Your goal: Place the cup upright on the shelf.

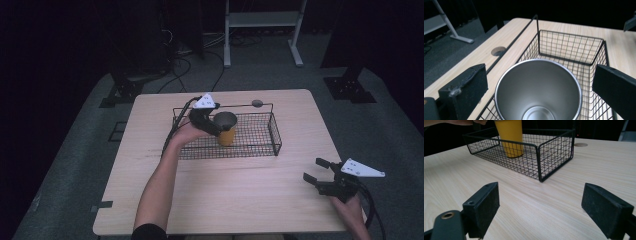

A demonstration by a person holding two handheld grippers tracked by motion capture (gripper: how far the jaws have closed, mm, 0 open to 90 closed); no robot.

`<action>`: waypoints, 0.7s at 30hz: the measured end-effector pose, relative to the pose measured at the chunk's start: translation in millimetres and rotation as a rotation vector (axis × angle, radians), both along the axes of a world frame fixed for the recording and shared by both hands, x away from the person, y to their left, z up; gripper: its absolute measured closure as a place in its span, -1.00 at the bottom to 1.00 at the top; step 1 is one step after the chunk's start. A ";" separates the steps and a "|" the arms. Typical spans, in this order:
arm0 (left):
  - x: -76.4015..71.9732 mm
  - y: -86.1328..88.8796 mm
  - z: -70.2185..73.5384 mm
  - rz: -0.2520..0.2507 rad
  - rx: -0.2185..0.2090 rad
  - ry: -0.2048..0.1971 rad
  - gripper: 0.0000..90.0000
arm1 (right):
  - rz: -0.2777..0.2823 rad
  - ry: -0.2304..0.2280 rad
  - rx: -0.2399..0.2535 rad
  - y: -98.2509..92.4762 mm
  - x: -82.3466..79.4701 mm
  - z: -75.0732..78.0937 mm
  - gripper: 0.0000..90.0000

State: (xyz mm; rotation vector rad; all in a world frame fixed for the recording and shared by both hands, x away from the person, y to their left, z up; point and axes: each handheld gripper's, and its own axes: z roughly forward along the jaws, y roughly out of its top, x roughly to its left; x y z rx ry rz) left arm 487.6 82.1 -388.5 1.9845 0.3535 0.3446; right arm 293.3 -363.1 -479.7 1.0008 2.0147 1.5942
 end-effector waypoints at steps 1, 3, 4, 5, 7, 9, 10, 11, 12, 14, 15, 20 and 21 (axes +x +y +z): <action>-0.4 0.3 1.1 0.002 -0.004 -0.005 -1.00 | 0.001 0.000 -0.001 0.2 0.0 0.0 -0.69; -1.2 0.8 2.8 0.003 -0.016 -0.005 -1.00 | 0.000 0.000 -0.001 0.2 0.0 0.0 -0.69; -1.7 1.1 3.6 0.005 -0.020 -0.005 -1.00 | 0.000 0.000 -0.001 0.1 0.1 -0.1 -0.69; -2.1 1.5 4.3 0.005 -0.022 -0.008 -1.00 | 0.000 0.000 -0.001 0.1 0.1 -0.1 -0.69; -4.1 2.0 5.8 0.002 -0.027 -0.013 -1.00 | 0.000 0.000 0.000 0.1 0.1 0.0 -0.69; -7.2 2.3 7.5 0.001 -0.035 -0.016 -1.00 | 0.000 0.000 -0.002 0.3 0.0 -0.1 -0.69; -8.9 2.6 8.7 -0.001 -0.037 -0.023 -1.00 | 0.001 -0.001 -0.002 0.3 0.0 -0.1 -0.69; -10.5 3.3 10.0 -0.002 -0.041 -0.029 -1.00 | 0.001 -0.001 -0.002 0.3 0.0 -0.1 -0.69; -12.1 3.8 11.3 -0.004 -0.044 -0.031 -1.00 | 0.001 -0.001 -0.002 0.3 0.0 0.0 -0.69; -15.3 4.9 13.6 -0.007 -0.048 -0.039 -1.00 | 0.000 0.000 0.000 0.1 -0.1 0.0 -0.69; -16.6 5.4 14.7 -0.010 -0.051 -0.039 -1.00 | 0.001 0.001 0.000 0.1 -0.1 0.0 -0.69; -24.3 7.7 19.2 -0.021 -0.068 -0.052 -1.00 | 0.001 -0.001 0.000 0.0 0.0 0.0 -0.69; -25.8 8.1 19.8 -0.021 -0.075 -0.054 -1.00 | 0.001 0.000 0.001 0.0 0.1 0.0 -0.69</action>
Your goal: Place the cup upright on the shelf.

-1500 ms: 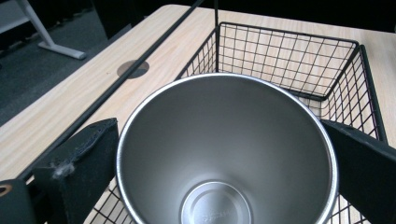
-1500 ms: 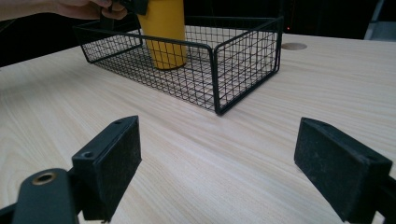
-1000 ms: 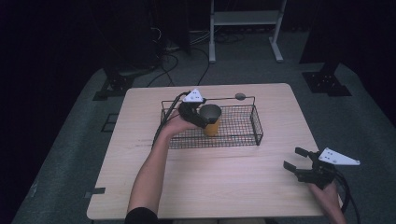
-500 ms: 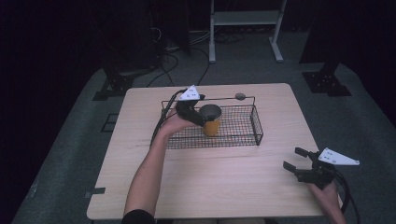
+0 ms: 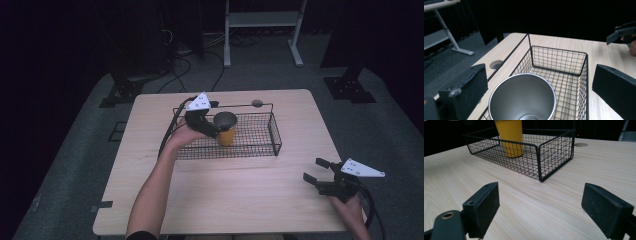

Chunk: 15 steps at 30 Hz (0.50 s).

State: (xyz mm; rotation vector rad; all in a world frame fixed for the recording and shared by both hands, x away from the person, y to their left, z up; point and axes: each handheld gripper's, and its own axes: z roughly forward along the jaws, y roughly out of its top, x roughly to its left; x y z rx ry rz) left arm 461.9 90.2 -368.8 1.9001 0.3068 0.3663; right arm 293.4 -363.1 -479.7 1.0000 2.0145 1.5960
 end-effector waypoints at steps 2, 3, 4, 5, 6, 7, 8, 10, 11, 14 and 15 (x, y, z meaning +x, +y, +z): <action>-2.4 0.9 0.9 0.003 -0.004 -0.008 -1.00 | 0.000 0.000 -0.001 0.1 -0.1 0.0 -0.69; -3.5 1.2 1.1 0.004 -0.006 -0.010 -1.00 | 0.000 -0.001 -0.002 0.2 0.0 0.0 -0.69; -4.6 1.4 1.4 0.004 -0.007 -0.010 -1.00 | 0.000 -0.001 -0.002 0.2 -0.1 0.0 -0.69; -5.8 1.7 1.3 0.004 -0.011 -0.011 -1.00 | 0.000 0.000 -0.001 0.1 0.0 0.0 -0.69; -7.1 1.9 1.2 0.004 -0.013 -0.013 -1.00 | 0.000 0.000 -0.001 0.1 -0.1 0.0 -0.70; -8.5 2.0 1.0 0.001 -0.012 -0.013 -1.00 | 0.000 0.000 -0.001 0.1 -0.1 0.0 -0.70; -9.9 2.2 0.7 -0.001 -0.009 -0.009 -1.00 | 0.000 0.001 -0.001 0.2 -0.2 0.0 -0.69; -13.0 2.8 -0.1 -0.005 -0.006 -0.014 -1.00 | 0.000 0.000 -0.001 0.3 -0.2 0.0 -0.70; -14.4 3.3 -0.3 -0.004 -0.009 -0.014 -1.00 | 0.000 0.001 -0.001 0.2 -0.1 0.0 -0.69; -17.8 3.9 -0.6 -0.006 -0.019 -0.014 -1.00 | 0.000 0.000 0.000 0.2 -0.1 0.0 -0.69; -19.2 4.1 -0.6 -0.007 -0.018 -0.017 -1.00 | 0.000 0.000 -0.001 0.2 -0.1 0.0 -0.69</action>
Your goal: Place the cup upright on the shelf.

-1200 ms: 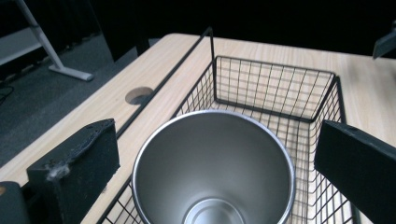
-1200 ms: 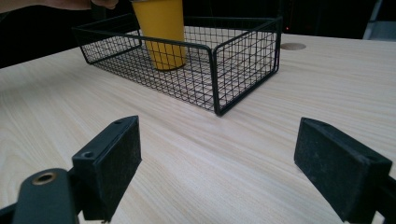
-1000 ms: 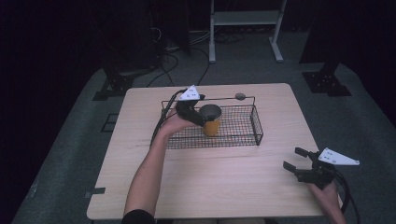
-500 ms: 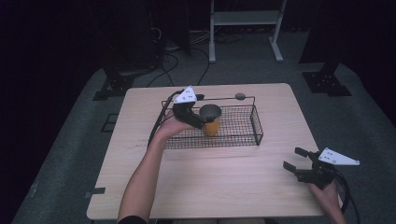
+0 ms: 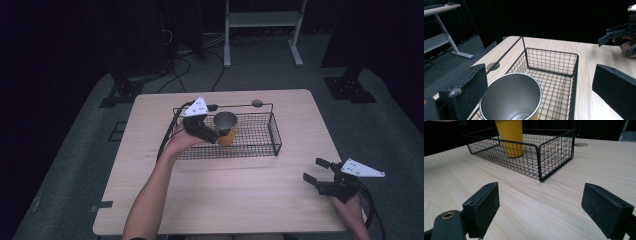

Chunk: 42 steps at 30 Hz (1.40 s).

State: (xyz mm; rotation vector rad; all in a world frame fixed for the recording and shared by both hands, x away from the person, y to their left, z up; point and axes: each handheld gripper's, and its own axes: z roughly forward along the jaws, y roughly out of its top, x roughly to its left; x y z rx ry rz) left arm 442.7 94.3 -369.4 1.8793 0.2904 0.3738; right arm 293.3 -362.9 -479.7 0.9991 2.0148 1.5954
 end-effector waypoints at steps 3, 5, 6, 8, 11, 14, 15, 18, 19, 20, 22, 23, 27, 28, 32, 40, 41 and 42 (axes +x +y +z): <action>-4.0 -0.2 -0.6 -0.006 0.004 -0.004 -1.00 | -0.001 0.000 0.000 -0.1 0.0 0.0 -0.69; -6.4 -0.8 -0.6 -0.007 0.014 -0.006 -1.00 | 0.000 0.000 0.000 0.0 0.0 0.0 -0.69; -7.8 -0.8 -0.5 -0.008 0.011 -0.011 -1.00 | 0.000 0.001 -0.001 0.1 0.0 0.0 -0.69; -10.1 -0.2 -0.2 -0.011 0.004 -0.014 -1.00 | 0.001 0.000 -0.001 0.2 0.0 0.0 -0.69; -13.9 1.0 -0.8 -0.013 0.007 -0.018 -1.00 | 0.000 0.000 -0.003 0.4 -0.1 0.0 -0.69; -18.3 1.7 -2.0 -0.014 -0.009 -0.019 -1.00 | 0.001 0.001 -0.002 0.2 0.0 0.0 -0.69; -19.8 1.8 -2.2 -0.017 -0.010 -0.018 -1.00 | 0.000 0.000 -0.002 0.2 0.0 0.0 -0.69; -24.2 2.2 -3.6 -0.020 -0.008 -0.026 -1.00 | 0.000 0.000 -0.003 0.3 0.0 0.0 -0.69; -25.4 2.6 -4.5 -0.019 -0.008 -0.026 -1.00 | 0.000 0.000 -0.002 0.3 0.0 0.0 -0.69; -26.3 3.2 -5.0 -0.016 -0.008 -0.026 -1.00 | 0.000 0.000 -0.002 0.3 0.0 0.0 -0.69; -28.5 4.2 -6.0 -0.017 -0.017 -0.023 -1.00 | 0.000 0.000 -0.004 0.3 -0.1 0.1 -0.69; -29.8 4.9 -6.3 -0.017 -0.018 -0.024 -1.00 | 0.000 0.000 -0.003 0.3 -0.1 0.1 -0.69; -35.6 7.8 -7.3 -0.012 -0.032 -0.025 -1.00 | 0.000 0.001 -0.003 0.4 -0.2 0.1 -0.69; -36.7 8.9 -7.6 -0.006 -0.032 -0.024 -1.00 | 0.001 0.001 -0.004 0.4 -0.2 0.1 -0.69; -42.2 13.4 -8.3 0.002 -0.043 -0.018 -1.00 | 0.001 0.001 -0.004 0.5 -0.2 0.1 -0.69; -53.4 18.1 -11.7 0.013 -0.035 -0.024 -1.00 | 0.000 0.001 -0.005 0.6 -0.1 0.0 -0.69; -54.3 18.6 -12.6 0.016 -0.029 -0.018 -1.00 | 0.000 0.002 -0.005 0.5 -0.1 0.0 -0.69; -55.8 19.5 -14.0 0.019 -0.033 -0.017 -1.00 | 0.000 0.001 -0.004 0.4 0.0 0.0 -0.69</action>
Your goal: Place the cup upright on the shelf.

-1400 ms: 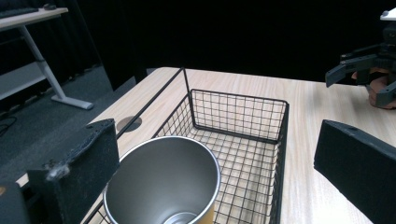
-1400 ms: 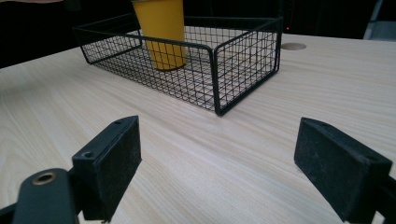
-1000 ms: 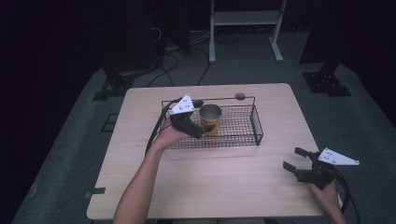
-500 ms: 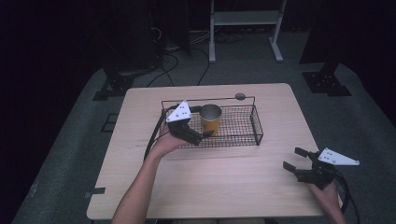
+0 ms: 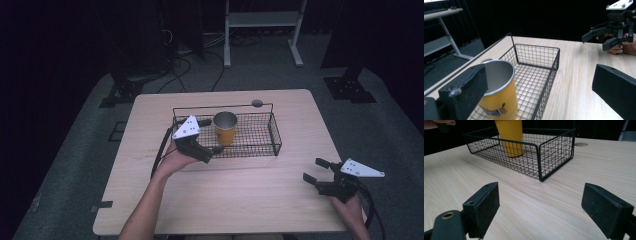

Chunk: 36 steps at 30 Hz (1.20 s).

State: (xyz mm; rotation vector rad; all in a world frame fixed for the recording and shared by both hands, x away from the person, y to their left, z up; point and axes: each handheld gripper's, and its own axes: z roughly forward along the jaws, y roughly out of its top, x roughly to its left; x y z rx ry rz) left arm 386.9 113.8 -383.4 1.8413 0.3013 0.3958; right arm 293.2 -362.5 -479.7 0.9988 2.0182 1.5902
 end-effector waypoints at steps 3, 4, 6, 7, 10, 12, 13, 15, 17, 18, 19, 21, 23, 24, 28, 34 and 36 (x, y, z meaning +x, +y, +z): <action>-4.2 2.8 -3.3 0.005 -0.012 0.003 -1.00 | 0.000 0.000 0.000 0.0 -0.1 0.0 -0.69; -5.1 3.3 -4.0 0.005 -0.013 0.004 -1.00 | 0.001 0.000 0.000 0.1 -0.1 0.0 -0.69; -8.3 4.8 -5.2 0.004 -0.015 0.003 -1.00 | 0.001 0.000 -0.002 0.1 -0.1 0.0 -0.69; -9.6 5.6 -5.8 0.006 -0.018 0.005 -1.00 | 0.001 0.000 -0.002 0.3 -0.2 0.0 -0.69; -11.1 8.0 -7.0 0.009 -0.018 0.014 -1.00 | 0.001 0.000 -0.004 0.6 -0.3 0.0 -0.69; -13.5 10.5 -7.1 0.012 -0.015 0.010 -1.00 | 0.001 -0.001 -0.006 0.7 -0.2 -0.1 -0.69; -14.4 11.2 -7.2 0.013 -0.019 0.009 -1.00 | 0.001 -0.001 -0.007 0.9 -0.1 -0.1 -0.69; -16.6 12.7 -7.2 0.013 -0.023 0.012 -1.00 | 0.001 -0.002 -0.008 1.0 -0.1 -0.1 -0.69; -19.8 14.2 -7.3 0.015 -0.026 0.003 -1.00 | 0.001 -0.002 -0.009 1.1 0.0 -0.1 -0.69; -21.3 15.2 -7.6 0.015 -0.032 0.002 -1.00 | 0.001 -0.002 -0.010 1.1 0.0 -0.1 -0.69; -22.4 16.0 -8.1 0.017 -0.043 0.006 -1.00 | 0.000 -0.001 -0.011 1.2 -0.1 -0.1 -0.69; -25.3 16.7 -8.8 0.022 -0.035 0.003 -1.00 | 0.000 -0.001 -0.016 1.7 -0.3 -0.1 -0.69; -28.9 18.0 -9.2 0.017 -0.040 0.000 -1.00 | 0.001 -0.001 -0.018 1.9 -0.2 -0.1 -0.69; -31.0 18.7 -9.3 0.017 -0.042 -0.005 -1.00 | 0.001 -0.001 -0.018 1.8 -0.3 -0.1 -0.69; -39.3 22.1 -10.9 0.018 -0.050 -0.011 -1.00 | 0.001 -0.001 -0.020 2.0 -0.3 -0.2 -0.69; -48.9 24.6 -19.2 0.019 -0.047 -0.003 -1.00 | 0.001 -0.001 -0.021 1.9 -0.2 -0.2 -0.69; -51.3 25.4 -22.3 0.023 -0.052 -0.003 -1.00 | 0.002 -0.001 -0.022 1.8 0.0 -0.3 -0.69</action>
